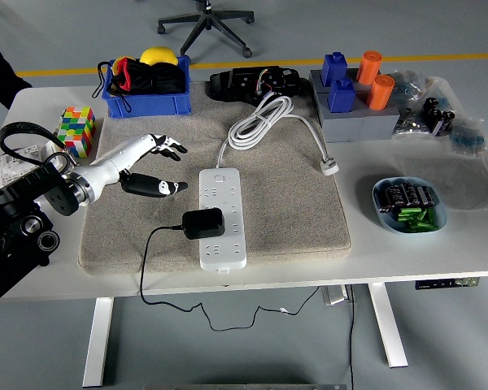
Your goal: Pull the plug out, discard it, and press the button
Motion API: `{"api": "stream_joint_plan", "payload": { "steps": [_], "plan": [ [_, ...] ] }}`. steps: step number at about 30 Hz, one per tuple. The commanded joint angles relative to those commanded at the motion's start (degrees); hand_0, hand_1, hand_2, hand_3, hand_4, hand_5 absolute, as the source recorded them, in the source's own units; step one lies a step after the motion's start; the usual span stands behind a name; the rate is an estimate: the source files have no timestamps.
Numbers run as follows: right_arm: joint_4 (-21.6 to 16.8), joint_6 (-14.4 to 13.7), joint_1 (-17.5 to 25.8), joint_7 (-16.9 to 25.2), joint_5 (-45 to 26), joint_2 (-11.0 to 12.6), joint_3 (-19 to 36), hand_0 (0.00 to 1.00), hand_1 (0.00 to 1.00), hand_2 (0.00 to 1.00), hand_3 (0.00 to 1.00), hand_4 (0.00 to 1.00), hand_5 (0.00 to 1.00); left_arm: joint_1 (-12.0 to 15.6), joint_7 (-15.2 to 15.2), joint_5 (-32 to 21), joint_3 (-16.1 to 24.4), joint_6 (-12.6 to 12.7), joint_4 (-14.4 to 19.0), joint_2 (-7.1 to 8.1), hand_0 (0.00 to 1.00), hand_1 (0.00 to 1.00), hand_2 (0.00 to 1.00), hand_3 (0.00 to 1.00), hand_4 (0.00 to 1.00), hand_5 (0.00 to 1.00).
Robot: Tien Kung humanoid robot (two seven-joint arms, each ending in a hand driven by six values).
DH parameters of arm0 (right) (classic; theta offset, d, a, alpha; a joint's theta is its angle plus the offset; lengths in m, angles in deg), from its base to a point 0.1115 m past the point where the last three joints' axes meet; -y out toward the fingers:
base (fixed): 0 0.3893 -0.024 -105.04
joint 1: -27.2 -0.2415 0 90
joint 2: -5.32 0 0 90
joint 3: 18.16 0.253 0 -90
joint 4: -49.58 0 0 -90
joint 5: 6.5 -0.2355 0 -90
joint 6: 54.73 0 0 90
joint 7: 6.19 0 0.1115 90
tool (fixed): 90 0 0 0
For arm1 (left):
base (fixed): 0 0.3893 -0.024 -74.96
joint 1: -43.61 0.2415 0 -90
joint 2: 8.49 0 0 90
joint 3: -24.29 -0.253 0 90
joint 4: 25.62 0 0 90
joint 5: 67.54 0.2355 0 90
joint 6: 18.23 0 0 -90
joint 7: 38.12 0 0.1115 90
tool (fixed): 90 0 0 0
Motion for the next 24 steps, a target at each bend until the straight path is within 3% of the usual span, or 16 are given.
{"api": "stream_joint_plan", "payload": {
  "steps": [15,22,23,24],
  "plan": [
    [0.0,0.02,0.8,0.0,-0.56,0.15,-1.82,0.745,0.656,0.642,0.612,0.651,0.467,1.17,-1.13,-1.93,-5.27,1.52,0.69,-1.52,0.826,0.811,0.749,0.793,0.963,0.309],
    [0.0,0.02,0.73,0.1,-0.39,-0.13,-0.69,0.745,0.655,0.642,0.612,0.651,0.467,0.37,-1.83,-0.15,-7.78,3.35,-0.19,-3.21,0.824,0.799,0.737,0.785,0.96,0.285],
    [0.0,0.02,0.71,0.16,-0.42,-0.19,-0.61,0.745,0.656,0.642,0.612,0.651,0.467,0.32,-1.86,0.07,-8.03,3.48,-0.38,-3.4,0.824,0.787,0.712,0.778,0.944,0.177],
    [0.0,0.02,0.68,0.25,-0.46,-0.27,-0.53,0.745,0.656,0.642,0.612,0.651,0.467,0.25,-1.9,0.35,-8.39,3.69,-0.65,-3.67,0.824,0.787,0.712,0.778,0.944,0.177]
  ]
}}
